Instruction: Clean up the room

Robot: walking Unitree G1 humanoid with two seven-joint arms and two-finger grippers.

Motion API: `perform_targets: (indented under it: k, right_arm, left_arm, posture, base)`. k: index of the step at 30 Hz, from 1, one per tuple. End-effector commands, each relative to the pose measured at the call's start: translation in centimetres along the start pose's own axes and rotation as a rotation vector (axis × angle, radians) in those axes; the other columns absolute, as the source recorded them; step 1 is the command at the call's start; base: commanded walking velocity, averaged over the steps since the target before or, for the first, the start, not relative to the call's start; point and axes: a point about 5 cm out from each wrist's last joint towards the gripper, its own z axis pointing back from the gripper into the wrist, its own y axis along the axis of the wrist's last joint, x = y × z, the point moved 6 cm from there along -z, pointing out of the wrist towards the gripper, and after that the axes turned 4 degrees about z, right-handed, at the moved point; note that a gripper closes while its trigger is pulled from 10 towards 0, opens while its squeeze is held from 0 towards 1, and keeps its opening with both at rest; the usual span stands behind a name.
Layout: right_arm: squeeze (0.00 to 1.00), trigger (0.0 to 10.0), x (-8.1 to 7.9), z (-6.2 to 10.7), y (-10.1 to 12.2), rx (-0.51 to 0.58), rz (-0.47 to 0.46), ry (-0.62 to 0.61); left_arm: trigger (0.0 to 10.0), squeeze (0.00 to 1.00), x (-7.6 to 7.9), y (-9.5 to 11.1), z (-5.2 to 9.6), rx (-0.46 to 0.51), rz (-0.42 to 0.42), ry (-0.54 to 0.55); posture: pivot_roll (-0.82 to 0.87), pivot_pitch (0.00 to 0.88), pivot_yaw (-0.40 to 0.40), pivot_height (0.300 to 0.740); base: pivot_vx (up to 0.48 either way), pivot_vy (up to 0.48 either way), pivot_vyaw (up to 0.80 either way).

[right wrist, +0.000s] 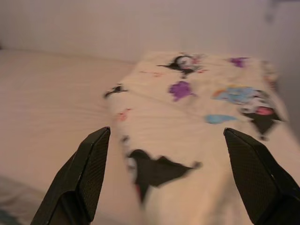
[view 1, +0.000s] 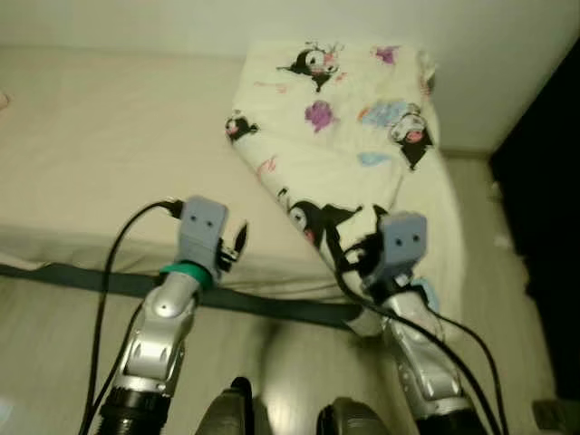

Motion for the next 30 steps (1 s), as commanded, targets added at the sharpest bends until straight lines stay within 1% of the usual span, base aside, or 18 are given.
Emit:
perform_targets:
  k: [1,12,15,21,24,30]
  right_arm:
    - [0.0,10.0,-0.43,0.26,-0.52,-0.019,-0.014,0.006]
    - [0.0,10.0,-0.46,0.2,-0.48,-0.017,-0.019,0.002]
    - [0.0,10.0,-0.18,0.25,-0.62,-0.025,-0.003,-0.016]
    - [0.0,10.0,0.15,0.22,-0.67,-0.027,-0.004,-0.032]
    - [0.0,10.0,0.15,0.22,-0.67,-0.027,-0.004,-0.032]
    - [0.0,10.0,0.2,0.1,-0.58,-0.025,-0.004,-0.031]
  left_arm:
    - [10.0,0.0,-0.47,-1.18,0.21,-0.045,0.011,0.011]
    - [10.0,0.0,-0.86,-1.32,0.01,-0.047,0.002,0.026]
    - [10.0,0.0,-0.94,-1.47,0.03,-0.051,0.006,0.03]
    - [10.0,0.0,-0.87,-1.56,-0.07,-0.055,0.013,0.032]
    - [10.0,0.0,-0.87,-1.56,-0.07,-0.055,0.013,0.032]
    - [10.0,0.0,-0.79,-1.53,-0.23,-0.053,0.015,0.032]
  posture:
    - [-0.08,0.106,0.075,0.74]
    - [-0.08,0.106,0.076,0.74]
    - [-0.08,0.107,0.076,0.74]
    - [-0.08,0.108,0.074,0.715]
    - [-0.08,0.108,0.074,0.715]
    - [-0.09,0.106,0.074,0.695]
  base:
    - [0.0,0.0,0.0]
    - [0.0,0.0,0.0]
    - [0.0,0.0,0.0]
    - [0.0,0.0,0.0]
    - [0.0,0.0,0.0]
    - [0.0,0.0,0.0]
